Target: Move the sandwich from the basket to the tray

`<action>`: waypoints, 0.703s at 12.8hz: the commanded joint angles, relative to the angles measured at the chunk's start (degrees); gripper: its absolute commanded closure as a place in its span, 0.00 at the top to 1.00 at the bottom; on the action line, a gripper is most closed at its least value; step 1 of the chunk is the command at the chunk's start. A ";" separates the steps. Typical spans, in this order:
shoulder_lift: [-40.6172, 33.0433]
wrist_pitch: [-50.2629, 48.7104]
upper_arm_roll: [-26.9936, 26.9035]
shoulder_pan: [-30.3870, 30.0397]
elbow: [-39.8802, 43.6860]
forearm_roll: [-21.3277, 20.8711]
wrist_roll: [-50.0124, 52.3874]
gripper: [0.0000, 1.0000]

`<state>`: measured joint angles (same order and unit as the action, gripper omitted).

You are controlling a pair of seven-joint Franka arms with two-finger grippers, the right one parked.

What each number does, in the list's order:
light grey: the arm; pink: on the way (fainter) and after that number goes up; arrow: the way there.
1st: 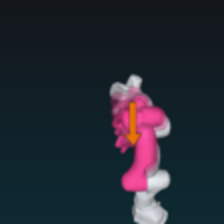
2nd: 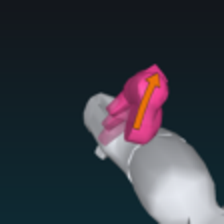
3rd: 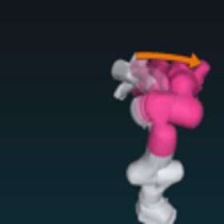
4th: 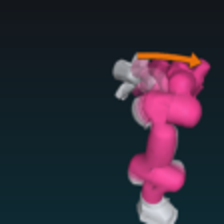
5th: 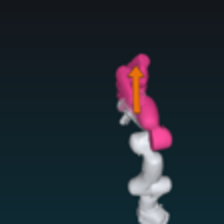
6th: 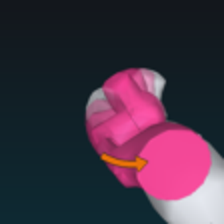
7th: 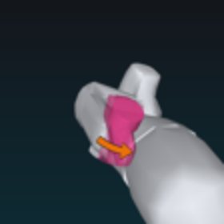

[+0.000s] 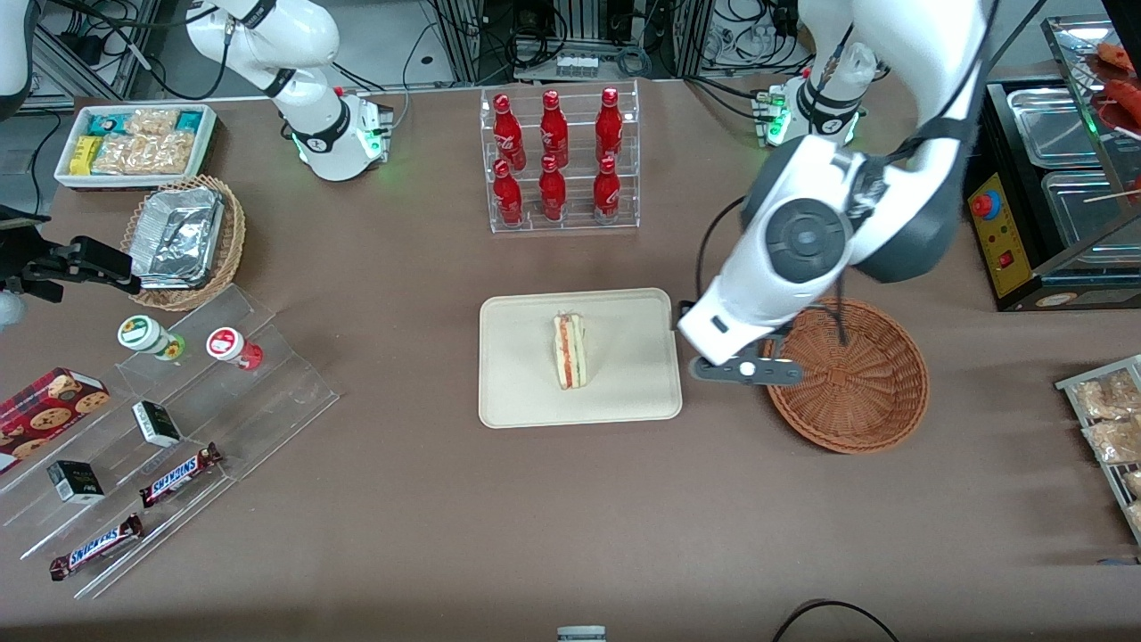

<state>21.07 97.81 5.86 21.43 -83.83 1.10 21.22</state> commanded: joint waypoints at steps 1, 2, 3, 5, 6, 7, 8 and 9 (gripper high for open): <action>-7.08 -1.38 0.39 -3.75 -6.94 -0.13 -3.11 1.00; -8.49 -1.48 -0.40 -4.28 -8.35 -0.22 -3.29 1.00; -9.29 -1.39 -1.54 -4.90 -8.97 -0.22 -3.99 1.00; -10.69 -1.83 -2.16 -5.78 -9.59 -0.22 -5.14 1.00; -12.79 -1.22 -3.82 -5.78 -12.12 -0.22 -5.22 1.00; -14.64 -1.30 -4.27 -5.87 -13.80 -0.22 -6.10 1.00; -15.09 -1.83 -4.36 -6.13 -13.90 -0.31 -7.23 1.00; -15.79 -2.44 -3.75 -8.83 -14.16 -0.31 -7.59 1.00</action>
<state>9.03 96.20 1.51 15.31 -94.82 1.08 15.34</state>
